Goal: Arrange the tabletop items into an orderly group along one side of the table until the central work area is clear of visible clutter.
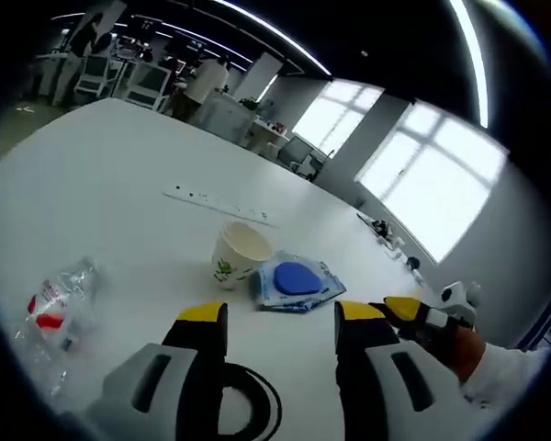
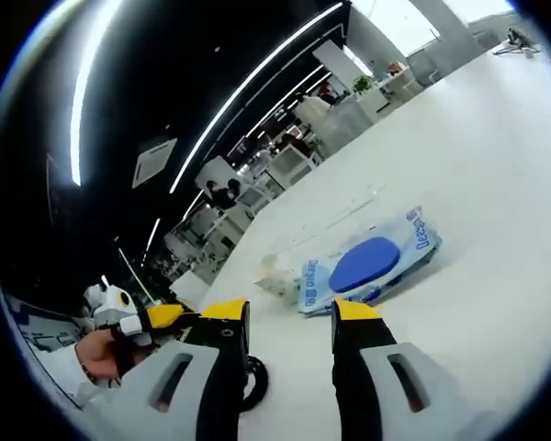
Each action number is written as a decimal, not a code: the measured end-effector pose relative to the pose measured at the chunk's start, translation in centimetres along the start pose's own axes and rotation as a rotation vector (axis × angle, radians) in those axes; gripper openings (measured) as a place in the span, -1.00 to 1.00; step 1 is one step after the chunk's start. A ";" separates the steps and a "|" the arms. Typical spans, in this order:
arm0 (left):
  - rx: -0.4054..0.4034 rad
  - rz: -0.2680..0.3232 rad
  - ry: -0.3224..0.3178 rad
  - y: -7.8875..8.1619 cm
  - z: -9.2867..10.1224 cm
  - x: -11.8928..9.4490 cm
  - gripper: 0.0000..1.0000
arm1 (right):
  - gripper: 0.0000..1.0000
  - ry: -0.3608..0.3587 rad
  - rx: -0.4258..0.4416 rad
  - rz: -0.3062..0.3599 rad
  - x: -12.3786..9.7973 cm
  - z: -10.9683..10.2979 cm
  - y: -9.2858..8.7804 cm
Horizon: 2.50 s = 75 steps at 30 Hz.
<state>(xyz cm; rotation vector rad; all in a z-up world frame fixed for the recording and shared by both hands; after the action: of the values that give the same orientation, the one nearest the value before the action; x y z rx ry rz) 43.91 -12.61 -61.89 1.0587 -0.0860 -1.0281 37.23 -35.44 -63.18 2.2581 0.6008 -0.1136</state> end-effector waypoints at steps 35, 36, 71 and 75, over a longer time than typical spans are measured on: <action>0.221 -0.352 0.113 -6.9 -6.6 -1.1 -0.37 | -0.42 -0.013 -0.339 -0.526 7.6 -3.6 -11.9; 0.232 -0.358 0.111 -7.0 -6.6 -1.0 -0.39 | -0.44 -0.013 -0.338 -0.531 7.7 -3.6 -12.0; 0.319 -0.480 0.083 -8.4 -5.9 1.1 -0.92 | -0.92 -0.105 -0.317 -0.601 8.4 -2.6 -12.7; 0.287 -0.464 0.061 -7.9 -5.1 1.4 -0.95 | -0.95 -0.107 -0.315 -0.583 7.8 -2.6 -11.8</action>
<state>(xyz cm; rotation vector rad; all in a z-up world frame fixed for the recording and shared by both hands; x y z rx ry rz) 42.14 -10.96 -71.06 1.4094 0.0688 -1.4286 38.51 -23.72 -71.41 1.7101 1.1191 -0.3956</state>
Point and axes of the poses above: the point that each gripper's makers call its tool centre point, and the gripper's own axes: x roughly forward along the fingers, z roughly to its right, y roughly out of its top, the point moved 5 cm from there along -x, roughly backward along the fingers, and after that the axes turned 2 degrees about x, right-handed, at the moved point
